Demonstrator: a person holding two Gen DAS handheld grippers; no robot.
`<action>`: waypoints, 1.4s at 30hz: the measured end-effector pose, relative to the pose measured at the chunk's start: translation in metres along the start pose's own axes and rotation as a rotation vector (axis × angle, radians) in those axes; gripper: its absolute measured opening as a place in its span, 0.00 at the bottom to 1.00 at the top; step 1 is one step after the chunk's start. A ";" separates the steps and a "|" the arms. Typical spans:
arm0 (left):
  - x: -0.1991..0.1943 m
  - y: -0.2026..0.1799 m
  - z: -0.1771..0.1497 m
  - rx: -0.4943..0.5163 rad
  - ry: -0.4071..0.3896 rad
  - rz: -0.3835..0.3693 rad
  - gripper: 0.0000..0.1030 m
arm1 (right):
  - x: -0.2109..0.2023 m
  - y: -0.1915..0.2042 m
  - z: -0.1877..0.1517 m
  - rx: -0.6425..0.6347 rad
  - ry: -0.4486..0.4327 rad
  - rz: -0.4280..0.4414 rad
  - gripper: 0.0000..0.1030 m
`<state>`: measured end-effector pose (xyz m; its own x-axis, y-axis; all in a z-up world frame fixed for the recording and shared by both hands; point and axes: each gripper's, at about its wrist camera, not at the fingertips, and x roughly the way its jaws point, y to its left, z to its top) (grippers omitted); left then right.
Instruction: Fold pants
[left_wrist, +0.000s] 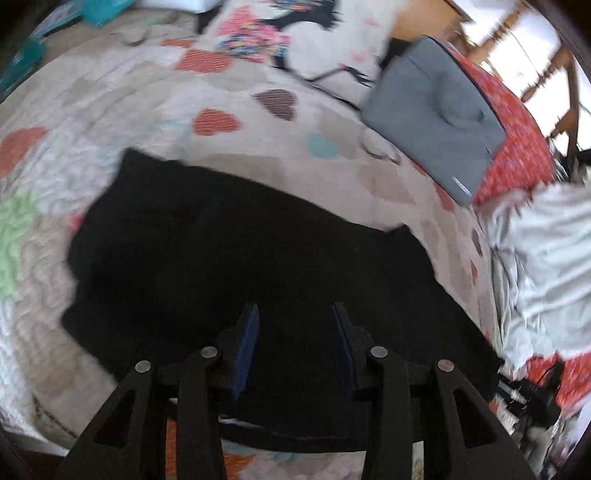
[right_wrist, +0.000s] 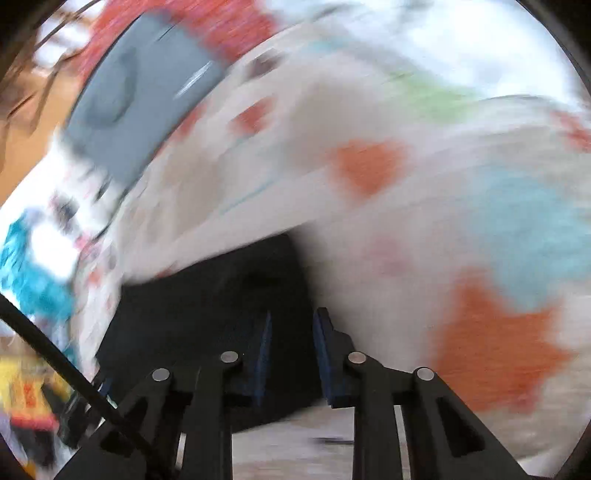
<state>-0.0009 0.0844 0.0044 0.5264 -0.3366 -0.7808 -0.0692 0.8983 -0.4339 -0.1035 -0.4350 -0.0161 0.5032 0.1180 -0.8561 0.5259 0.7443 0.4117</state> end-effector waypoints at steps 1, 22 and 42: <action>0.001 -0.010 -0.001 0.040 -0.003 -0.013 0.37 | -0.009 -0.009 0.004 0.013 -0.032 0.029 0.49; 0.158 -0.366 -0.075 0.893 0.367 -0.236 0.52 | 0.011 -0.012 -0.058 0.016 -0.042 0.257 0.58; 0.169 -0.392 -0.092 1.025 0.512 -0.273 0.03 | 0.021 0.017 -0.058 -0.133 -0.102 0.333 0.23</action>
<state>0.0373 -0.3504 0.0005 0.0007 -0.4175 -0.9087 0.8296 0.5076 -0.2326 -0.1240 -0.3818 -0.0453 0.7013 0.3069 -0.6435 0.2315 0.7557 0.6127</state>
